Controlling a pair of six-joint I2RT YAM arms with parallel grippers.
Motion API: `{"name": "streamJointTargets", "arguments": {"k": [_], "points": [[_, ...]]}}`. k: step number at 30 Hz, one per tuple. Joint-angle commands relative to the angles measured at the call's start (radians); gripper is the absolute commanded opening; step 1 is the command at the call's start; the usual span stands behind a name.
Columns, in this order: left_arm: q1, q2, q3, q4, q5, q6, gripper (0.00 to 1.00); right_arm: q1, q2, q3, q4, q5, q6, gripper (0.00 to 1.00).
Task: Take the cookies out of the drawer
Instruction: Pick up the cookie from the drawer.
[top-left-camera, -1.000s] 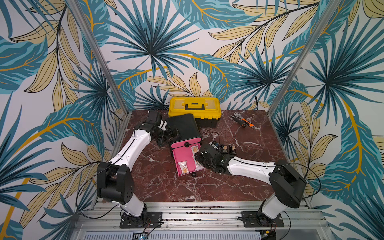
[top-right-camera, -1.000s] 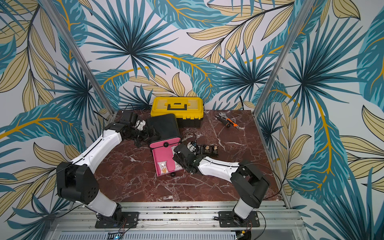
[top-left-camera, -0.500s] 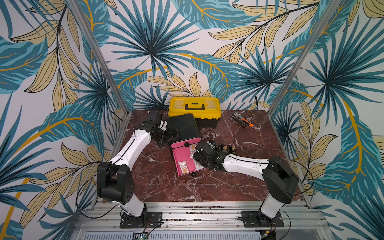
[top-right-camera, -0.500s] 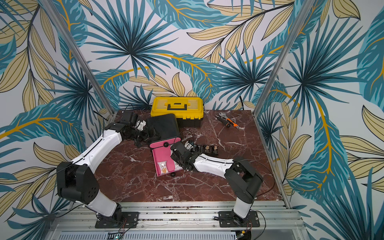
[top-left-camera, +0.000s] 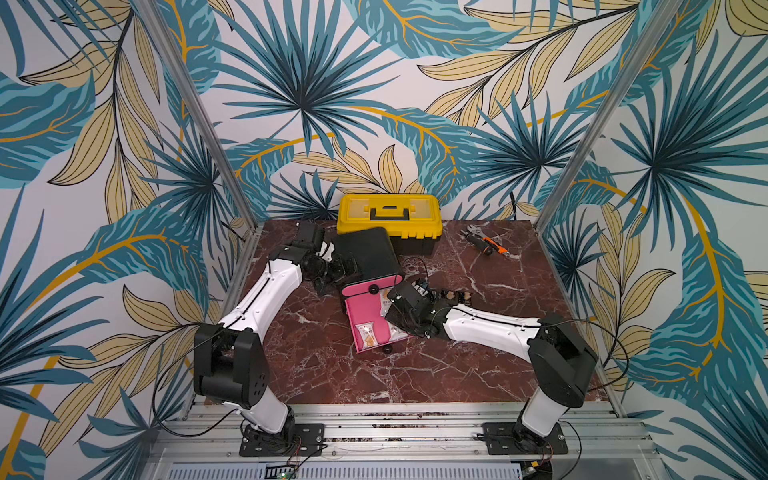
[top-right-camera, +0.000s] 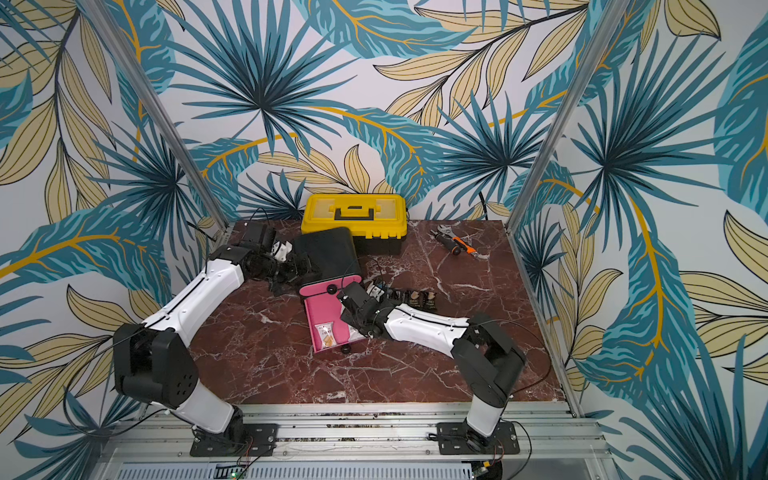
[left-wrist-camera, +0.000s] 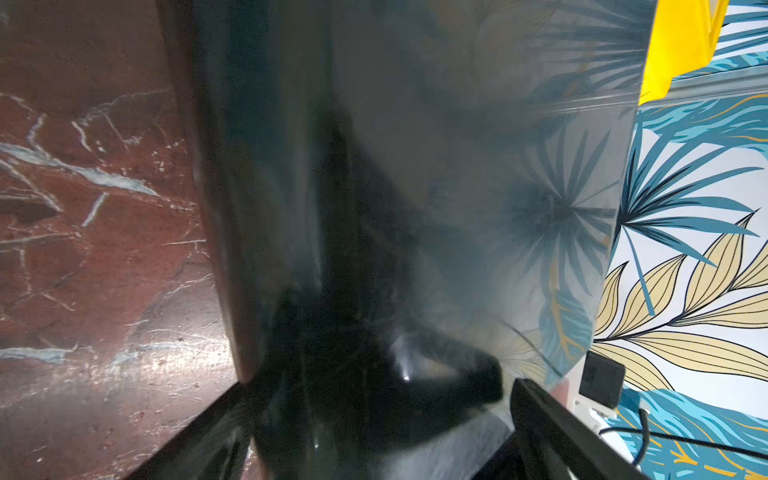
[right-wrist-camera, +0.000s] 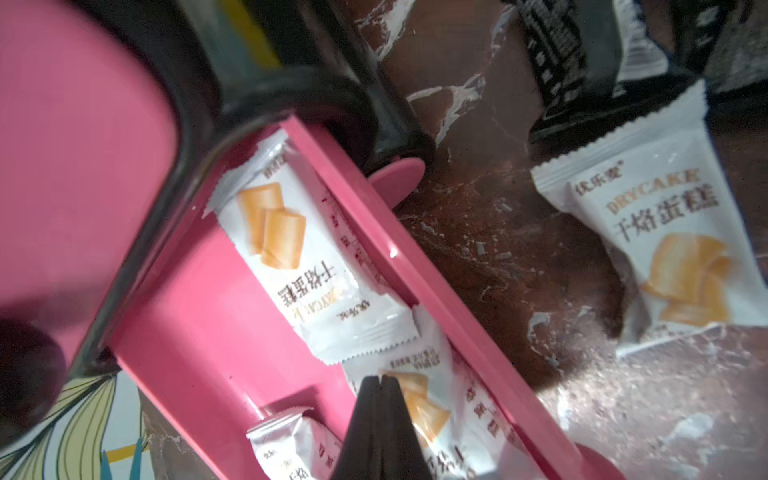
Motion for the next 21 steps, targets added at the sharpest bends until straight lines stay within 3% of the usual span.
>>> {"name": "streamJointTargets", "arguments": {"k": [1,4,7,21], "points": [[-0.003,-0.027,-0.001,-0.012,-0.005,0.018,1.0,0.033,-0.02,0.046,-0.175,0.043,-0.078,0.19],[-0.002,-0.036,-0.01,-0.012,-0.007,0.018,1.0,0.05,-0.031,0.044,-0.227,0.051,-0.096,0.47],[-0.003,-0.04,-0.019,-0.013,-0.008,0.015,1.0,0.061,-0.037,0.041,-0.265,0.062,-0.115,0.59],[-0.003,-0.062,-0.019,-0.038,-0.008,0.012,1.0,0.063,0.09,0.146,-0.285,0.028,-0.269,0.63]]}}
